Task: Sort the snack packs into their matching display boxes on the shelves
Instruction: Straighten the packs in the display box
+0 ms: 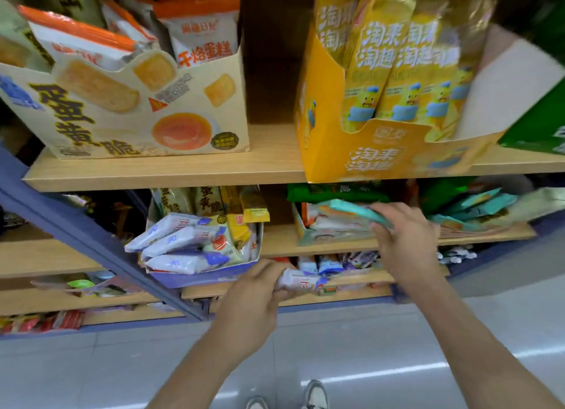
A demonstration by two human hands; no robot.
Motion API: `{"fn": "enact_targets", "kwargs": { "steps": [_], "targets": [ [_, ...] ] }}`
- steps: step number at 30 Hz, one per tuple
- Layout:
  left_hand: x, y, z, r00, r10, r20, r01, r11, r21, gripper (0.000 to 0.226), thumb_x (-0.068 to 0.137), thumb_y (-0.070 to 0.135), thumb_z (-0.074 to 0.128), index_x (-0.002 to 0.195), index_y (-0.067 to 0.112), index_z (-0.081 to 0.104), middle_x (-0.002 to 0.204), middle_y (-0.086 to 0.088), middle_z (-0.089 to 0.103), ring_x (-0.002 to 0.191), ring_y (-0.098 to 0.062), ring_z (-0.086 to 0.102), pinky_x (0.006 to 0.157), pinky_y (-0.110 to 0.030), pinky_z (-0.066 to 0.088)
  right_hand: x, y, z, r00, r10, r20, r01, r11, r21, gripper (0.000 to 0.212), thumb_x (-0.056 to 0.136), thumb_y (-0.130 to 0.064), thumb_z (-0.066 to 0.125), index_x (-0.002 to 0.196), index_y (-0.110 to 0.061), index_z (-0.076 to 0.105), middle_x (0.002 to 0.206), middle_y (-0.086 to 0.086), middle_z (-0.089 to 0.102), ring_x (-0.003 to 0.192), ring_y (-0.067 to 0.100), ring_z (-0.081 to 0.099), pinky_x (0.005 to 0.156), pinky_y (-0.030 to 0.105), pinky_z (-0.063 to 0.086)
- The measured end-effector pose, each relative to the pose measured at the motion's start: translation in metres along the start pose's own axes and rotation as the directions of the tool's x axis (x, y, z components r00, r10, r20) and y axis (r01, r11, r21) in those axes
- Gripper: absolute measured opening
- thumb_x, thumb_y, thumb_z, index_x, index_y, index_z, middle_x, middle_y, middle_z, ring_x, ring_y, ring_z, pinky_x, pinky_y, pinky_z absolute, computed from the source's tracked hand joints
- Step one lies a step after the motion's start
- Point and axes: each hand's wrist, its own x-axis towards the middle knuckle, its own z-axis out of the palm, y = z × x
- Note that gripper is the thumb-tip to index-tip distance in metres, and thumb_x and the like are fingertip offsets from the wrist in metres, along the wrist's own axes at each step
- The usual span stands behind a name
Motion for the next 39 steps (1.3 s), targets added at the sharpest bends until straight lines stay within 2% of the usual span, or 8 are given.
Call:
{"fn": "enact_targets", "kwargs": {
  "steps": [7,16,22,25,29,32,35,39],
  "targets": [
    [0.07,0.029,0.028,0.999,0.023,0.023,-0.024,0.998,0.054,0.04,0.096,0.01,0.056,0.133,0.024,0.05,0.143,0.011,0.034,0.118,-0.015,0.051,0.095,-0.03,0.046,0.044,0.003,0.013,0.975,-0.209,-0.073,0.199,0.972,-0.127,0.041,0.075,-0.003,0.079,0.11,-0.025,0.076,0.109,0.006,0.074,0.108,0.041,0.059,0.081,0.054,0.038],
    [0.09,0.038,0.045,0.996,-0.024,-0.082,0.034,0.991,0.127,0.038,0.093,0.013,0.063,0.128,0.026,0.056,0.147,0.007,0.023,0.126,-0.017,0.041,0.101,-0.035,0.049,0.059,0.013,0.023,0.901,-0.104,0.42,0.192,0.967,-0.171,0.051,0.102,-0.016,0.047,0.148,-0.036,0.039,0.135,0.003,0.06,0.129,0.028,0.047,0.107,0.046,0.026],
    [0.102,0.042,0.054,0.996,-0.059,0.069,0.04,0.966,0.255,0.039,0.096,0.027,0.061,0.133,0.033,0.052,0.152,0.015,0.018,0.117,-0.019,0.053,0.086,-0.041,0.055,0.043,0.019,0.028,0.914,-0.171,0.369,0.238,0.961,-0.143,0.052,0.103,-0.045,0.038,0.152,-0.029,0.031,0.15,0.005,0.037,0.14,0.028,0.029,0.111,0.055,0.019],
    [0.105,0.044,0.056,0.998,-0.066,0.025,0.061,0.987,0.148,0.043,0.094,0.022,0.063,0.135,0.032,0.054,0.15,0.013,0.027,0.12,-0.016,0.05,0.092,-0.037,0.052,0.031,0.029,0.029,0.965,-0.227,0.13,0.238,0.968,-0.074,0.051,0.098,-0.048,0.042,0.144,-0.026,0.047,0.138,0.007,0.05,0.129,0.029,0.044,0.108,0.056,0.025],
    [0.095,0.045,0.055,0.997,-0.031,-0.064,0.031,1.0,-0.004,0.041,0.089,0.016,0.07,0.129,0.027,0.063,0.147,0.013,0.035,0.125,-0.005,0.043,0.104,-0.025,0.044,0.015,0.039,0.025,0.968,-0.231,0.1,0.232,0.973,0.0,0.054,0.098,-0.051,0.03,0.14,-0.022,0.05,0.141,0.003,0.05,0.135,0.023,0.038,0.11,0.055,0.024],
    [0.081,0.052,0.052,0.974,-0.143,-0.177,0.091,0.958,-0.272,0.04,0.088,0.014,0.072,0.126,0.022,0.063,0.13,0.01,0.053,0.115,-0.004,0.054,0.094,-0.02,0.05,-0.002,0.03,0.013,0.988,-0.133,0.078,0.105,0.951,0.29,0.053,0.1,-0.053,0.035,0.144,-0.026,0.046,0.145,-0.002,0.045,0.14,0.016,0.032,0.111,0.046,0.028],
    [0.069,0.07,0.052,0.924,-0.368,-0.103,0.189,0.674,-0.714,0.031,0.087,0.017,0.073,0.116,0.025,0.065,0.107,0.009,0.071,0.097,-0.005,0.067,0.077,-0.021,0.057,-0.021,0.005,0.004,0.969,-0.037,0.244,-0.155,0.679,0.717,0.057,0.096,-0.045,0.056,0.148,-0.031,0.039,0.138,-0.014,0.047,0.127,-0.002,0.043,0.1,0.026,0.043],
    [0.059,0.078,0.062,0.899,-0.433,-0.072,0.195,0.54,-0.819,0.047,0.076,0.032,0.075,0.119,0.028,0.057,0.099,0.005,0.075,0.095,-0.009,0.07,0.077,-0.027,0.058,-0.031,-0.013,0.01,0.925,0.048,0.376,-0.358,0.437,0.825,0.058,0.094,-0.018,0.065,0.142,-0.035,0.037,0.119,-0.011,0.065,0.102,0.001,0.065,0.086,0.024,0.054]
  ]
}}
